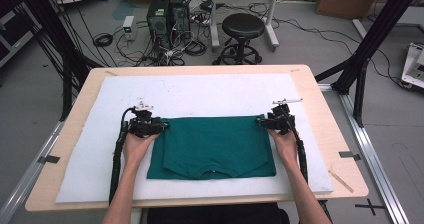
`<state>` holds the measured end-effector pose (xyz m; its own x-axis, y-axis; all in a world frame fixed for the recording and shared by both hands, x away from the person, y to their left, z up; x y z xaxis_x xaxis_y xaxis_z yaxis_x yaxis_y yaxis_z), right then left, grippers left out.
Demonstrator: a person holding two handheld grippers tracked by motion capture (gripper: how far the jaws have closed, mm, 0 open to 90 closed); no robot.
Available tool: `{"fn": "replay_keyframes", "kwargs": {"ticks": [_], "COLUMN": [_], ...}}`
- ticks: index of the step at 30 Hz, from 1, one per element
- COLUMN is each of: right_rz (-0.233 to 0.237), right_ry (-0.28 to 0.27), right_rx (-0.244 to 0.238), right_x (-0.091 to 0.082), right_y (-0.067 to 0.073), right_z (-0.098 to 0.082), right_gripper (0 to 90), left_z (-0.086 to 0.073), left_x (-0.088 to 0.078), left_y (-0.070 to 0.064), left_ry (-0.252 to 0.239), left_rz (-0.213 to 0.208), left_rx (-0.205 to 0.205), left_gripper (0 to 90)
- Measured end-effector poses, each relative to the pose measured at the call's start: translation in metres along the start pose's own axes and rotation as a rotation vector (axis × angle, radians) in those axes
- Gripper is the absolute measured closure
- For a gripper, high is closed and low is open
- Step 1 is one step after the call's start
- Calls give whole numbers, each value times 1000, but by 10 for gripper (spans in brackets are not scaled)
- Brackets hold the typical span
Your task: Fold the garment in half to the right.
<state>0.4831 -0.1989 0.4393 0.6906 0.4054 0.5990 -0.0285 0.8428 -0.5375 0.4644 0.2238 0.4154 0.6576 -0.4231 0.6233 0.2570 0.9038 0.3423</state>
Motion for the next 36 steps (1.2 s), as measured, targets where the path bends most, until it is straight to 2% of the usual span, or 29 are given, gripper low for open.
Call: {"fn": "replay_keyframes", "kwargs": {"ticks": [1,4,7,10,11,13,16,19,23,25,29,36], "right_rz": [8,-1,0,11,13,17,28,3,-14,-8,5,11], "right_ry": [-1,-24,-55,-88,-99,-119,-123,-118,-145,-165,-180,-191], "right_rx": [3,-1,-17,-40,-42,-39,-62,-100,-115,-104,-105,-99], "right_x": [-2,-12,-24,-36,-40,-46,-52,-57,-67,-73,-76,-79], "right_y": [1,3,7,13,15,18,22,25,25,24,26,25], "right_z": [-1,-3,-6,-10,-11,-15,-23,-29,-30,-29,-31,-29], "right_gripper": [387,368,329,322,315,295,269,250,222,219,219,219], "left_z": [0,0,-2,-6,-8,-13,-22,-32,-37,-39,-41,-43], "left_x": [-4,-18,-34,-48,-53,-61,-71,-79,-92,-98,-107,-110], "left_y": [-2,-8,-17,-24,-26,-30,-33,-35,-37,-40,-43,-44], "left_ry": [3,-18,-77,-107,-135,-156,-162,-157,-170,-188,-214,-210], "left_rz": [7,8,-22,-33,-44,-76,-101,-114,-115,-124,-116,-112], "left_rx": [12,37,44,67,68,57,48,49,45,42,44,40], "left_gripper": [455,436,430,387,374,362,338,304,284,269,261,261]}}
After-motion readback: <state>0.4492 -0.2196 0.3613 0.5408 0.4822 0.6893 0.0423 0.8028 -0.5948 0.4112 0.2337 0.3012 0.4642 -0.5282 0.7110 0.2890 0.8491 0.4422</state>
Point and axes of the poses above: each handheld gripper's, and its own axes: x roughly forward along the jaws, z roughly out of its top, y roughly to its left, the point moved 5 cm from there along x, roughly forward along the jaws, and after that the axes turned 13 degrees about -x, right-handed, at the moved point
